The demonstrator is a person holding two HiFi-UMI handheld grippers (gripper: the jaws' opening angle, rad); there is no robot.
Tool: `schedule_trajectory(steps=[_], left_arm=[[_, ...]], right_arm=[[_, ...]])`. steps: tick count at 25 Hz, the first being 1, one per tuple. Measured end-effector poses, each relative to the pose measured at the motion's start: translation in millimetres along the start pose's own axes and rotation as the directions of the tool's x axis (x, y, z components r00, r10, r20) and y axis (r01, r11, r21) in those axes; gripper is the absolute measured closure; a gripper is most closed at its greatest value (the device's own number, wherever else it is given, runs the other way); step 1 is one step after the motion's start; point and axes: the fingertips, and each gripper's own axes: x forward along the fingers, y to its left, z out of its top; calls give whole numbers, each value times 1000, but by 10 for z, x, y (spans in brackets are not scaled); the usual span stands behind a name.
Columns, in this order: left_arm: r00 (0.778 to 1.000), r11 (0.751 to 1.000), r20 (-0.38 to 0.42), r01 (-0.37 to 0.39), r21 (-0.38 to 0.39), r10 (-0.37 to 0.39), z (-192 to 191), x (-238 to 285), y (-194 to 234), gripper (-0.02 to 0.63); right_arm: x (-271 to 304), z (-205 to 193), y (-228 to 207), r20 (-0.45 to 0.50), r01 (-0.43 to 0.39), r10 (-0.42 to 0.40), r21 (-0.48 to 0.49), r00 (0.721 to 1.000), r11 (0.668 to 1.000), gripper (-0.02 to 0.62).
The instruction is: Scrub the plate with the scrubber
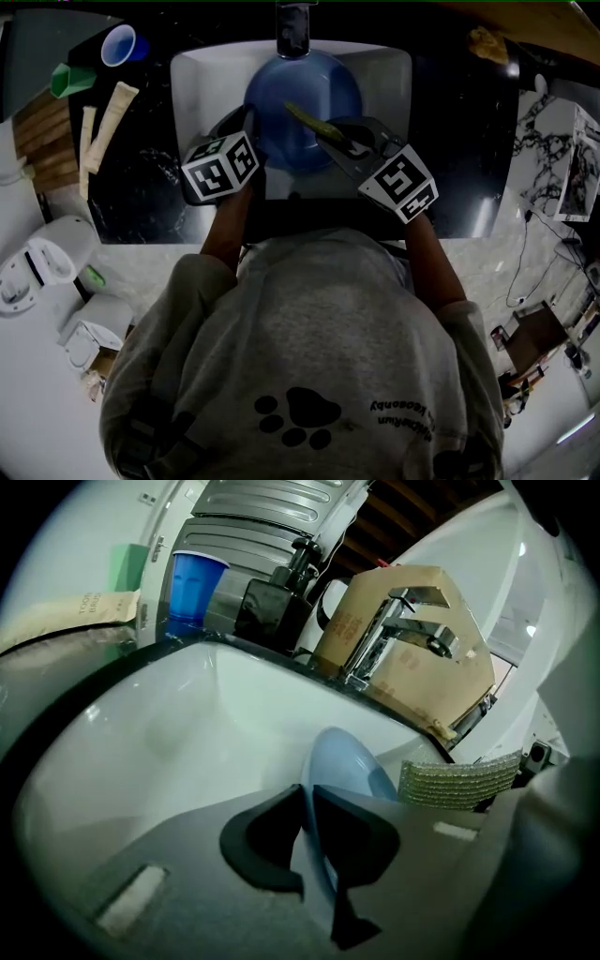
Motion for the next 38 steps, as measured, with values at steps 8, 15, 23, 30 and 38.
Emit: schedule_trajectory(steps=[8,15,23,30,38], left_arm=[[997,993,-61,-40,110,47,-104,117,116,580],[980,967,-124,-125,220,155,-216,131,339,543],[979,929,-61,-165,331,195,-25,-26,323,448],[975,854,194,-188,485,105,436,-479,-301,563],[925,860,377,-157,486,-45,622,-1035,-1031,603]], right_arm=[[167,-190,-7,-45,10,-7,53,999,999,523],[217,-228,-21,-70,26,-21,72,997,997,523],[133,-222,-99,-94,121,-116,58,989,991,523],[-102,-121,-269,-62,319,-315,62,947,946,523],[-643,309,-329,132,536,-540,65,831,841,523]])
